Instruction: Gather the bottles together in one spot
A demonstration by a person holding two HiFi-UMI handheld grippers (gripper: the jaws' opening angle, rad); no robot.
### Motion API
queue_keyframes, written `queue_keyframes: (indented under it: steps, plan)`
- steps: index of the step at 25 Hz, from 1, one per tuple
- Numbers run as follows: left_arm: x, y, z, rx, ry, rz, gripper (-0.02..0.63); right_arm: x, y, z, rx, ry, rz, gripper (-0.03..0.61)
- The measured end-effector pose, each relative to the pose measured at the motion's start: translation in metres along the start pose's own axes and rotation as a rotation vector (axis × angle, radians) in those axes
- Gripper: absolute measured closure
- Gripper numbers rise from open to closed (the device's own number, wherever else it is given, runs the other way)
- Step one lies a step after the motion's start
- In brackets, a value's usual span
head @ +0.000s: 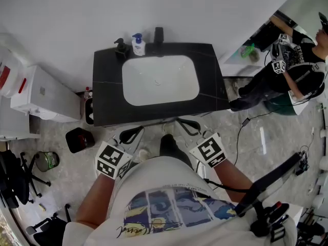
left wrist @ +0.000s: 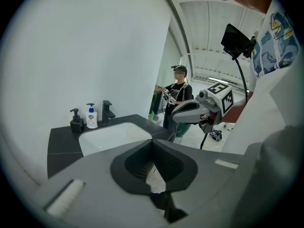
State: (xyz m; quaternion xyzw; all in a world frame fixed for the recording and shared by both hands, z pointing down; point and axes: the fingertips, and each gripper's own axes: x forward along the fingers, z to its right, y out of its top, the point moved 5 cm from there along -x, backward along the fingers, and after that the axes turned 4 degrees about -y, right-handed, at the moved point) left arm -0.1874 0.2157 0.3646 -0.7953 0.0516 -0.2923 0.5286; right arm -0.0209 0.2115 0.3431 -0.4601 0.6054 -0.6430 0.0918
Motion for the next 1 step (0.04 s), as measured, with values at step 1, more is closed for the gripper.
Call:
queue_keyframes:
  steps: [1]
  plan:
    - [0.0002, 0.0016, 0.0015, 0.003, -0.002, 0.003, 0.612, -0.0023, 0.0006, 0.0001, -0.003, -0.001, -0.001, 0.577]
